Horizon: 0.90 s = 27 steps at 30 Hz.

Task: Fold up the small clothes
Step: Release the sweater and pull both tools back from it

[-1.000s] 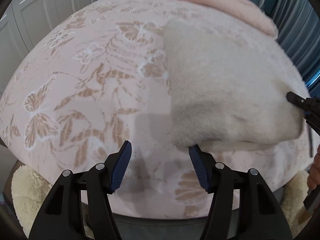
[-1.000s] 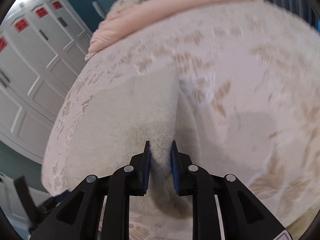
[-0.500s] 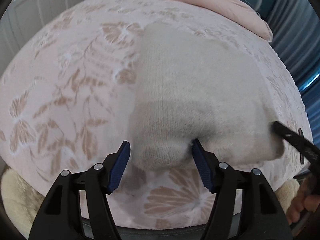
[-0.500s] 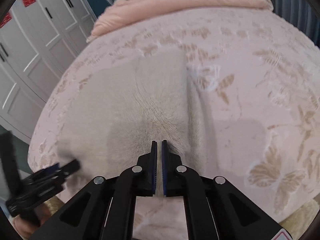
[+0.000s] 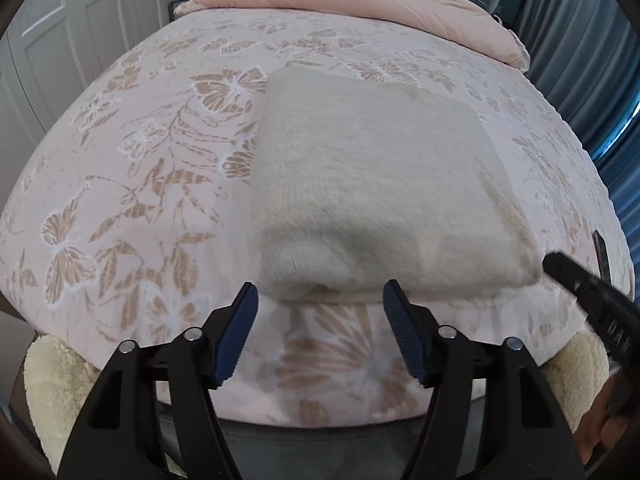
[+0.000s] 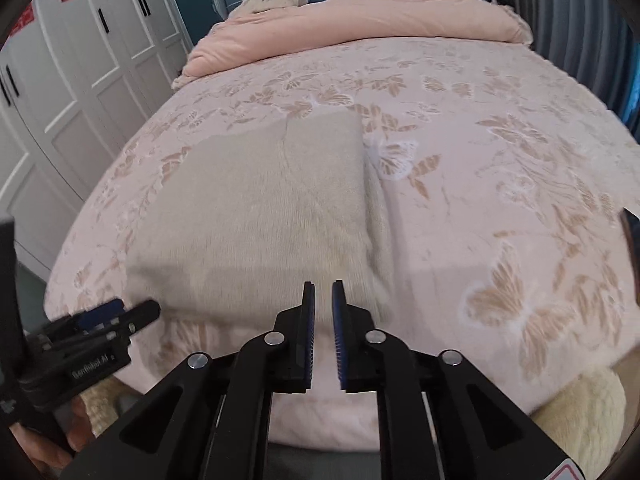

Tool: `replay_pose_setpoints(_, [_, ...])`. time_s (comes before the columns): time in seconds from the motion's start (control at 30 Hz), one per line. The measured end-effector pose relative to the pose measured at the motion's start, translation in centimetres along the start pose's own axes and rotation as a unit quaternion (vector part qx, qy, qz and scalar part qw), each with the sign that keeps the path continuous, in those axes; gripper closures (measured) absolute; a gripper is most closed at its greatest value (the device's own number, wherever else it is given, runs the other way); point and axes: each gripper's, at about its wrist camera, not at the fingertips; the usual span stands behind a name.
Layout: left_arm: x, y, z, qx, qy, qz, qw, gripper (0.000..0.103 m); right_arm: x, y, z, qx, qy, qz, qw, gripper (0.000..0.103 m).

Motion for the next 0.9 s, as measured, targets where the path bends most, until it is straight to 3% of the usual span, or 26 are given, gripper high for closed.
replay_pose_setpoints(0.13, [1.3,-0.8,-1.4,0.016,0.020,0.021,0.9995,0.025,-0.1,-0.6,-2.4,0.005,0.005,-0.016,1.000,0.065])
replay_pose_setpoints(0.27, [2.4,-1.3,-2.8,0.029,0.030,0.046,0.9981,0.023,-0.3,-1.3,-3.8,0.017,0.002,-0.031,0.999,0.054])
replay_pose_setpoints(0.33, [2.8,-1.6,-3.4,0.035,0.032,0.053,0.9975,0.016,-0.3,-1.8,-4.3,0.021,0.004,-0.035,0.999,0.049])
replay_pose_setpoints(0.9, [4.9,-3.1,-5.8,0.074,0.054,0.088,0.9919,0.014,-0.9,-3.3,-7.0,0.033,-0.013,-0.042,0.999,0.044])
Point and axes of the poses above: each gripper's, at about its wrist camera, not at the fingertips, and y roughly the way its jaws point, x to its right, z to its top, and after that the axes turned 8 degrees about -z, right-handed
